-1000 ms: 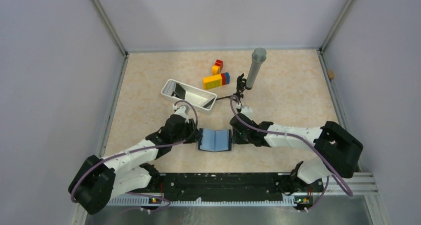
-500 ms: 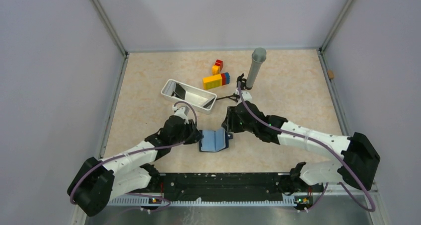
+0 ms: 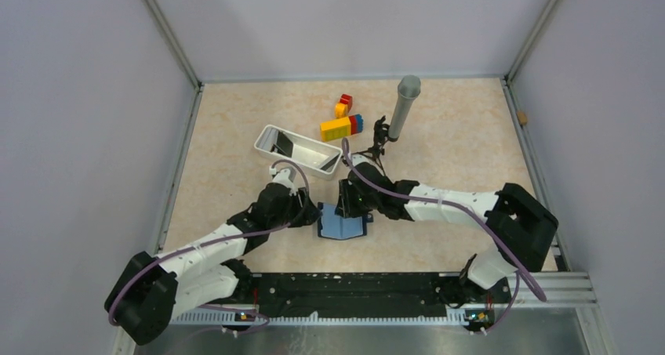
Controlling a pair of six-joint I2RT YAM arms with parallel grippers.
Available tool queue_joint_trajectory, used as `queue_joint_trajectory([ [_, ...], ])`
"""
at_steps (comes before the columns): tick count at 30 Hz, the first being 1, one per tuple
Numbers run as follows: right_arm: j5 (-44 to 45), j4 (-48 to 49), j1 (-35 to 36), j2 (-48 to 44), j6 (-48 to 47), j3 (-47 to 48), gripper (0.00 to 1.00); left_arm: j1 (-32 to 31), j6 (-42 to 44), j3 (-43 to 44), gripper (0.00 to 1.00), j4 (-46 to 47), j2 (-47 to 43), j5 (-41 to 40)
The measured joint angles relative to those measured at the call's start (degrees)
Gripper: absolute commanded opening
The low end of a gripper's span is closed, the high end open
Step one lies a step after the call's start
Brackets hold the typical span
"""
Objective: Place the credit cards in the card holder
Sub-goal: Open the card holder at the center of the board.
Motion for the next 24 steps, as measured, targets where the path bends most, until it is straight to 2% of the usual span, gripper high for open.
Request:
queue_joint_trajectory([
  [4,0.44,-0.79,0.09,1.73,-0.11,0.02,0.30,0.00,0.35,0.02,0.69,-1.86,-2.80,-0.81],
  [7,0.85,-0.90,0.09,2.08,-0.35,0.04,0.30,0.00,0.94,0.79,0.71,-3.37,-4.00,-0.35],
  [13,0.87,-0.11,0.11,6.32,-0.46,0.39,0.30,0.00,1.70,3.69,0.71,-3.76,-4.15,1.53],
  [17,1.42,-0.63,0.55,9.35,-0.57,1.22,0.36,0.00,1.68,3.85,0.71,-3.82,-4.00,1.86],
  [24,8.39,-6.64,3.96,13.14,-1.79,7.96,0.41,0.00,1.22,3.80,0.66,-3.76,-1.03,1.73],
])
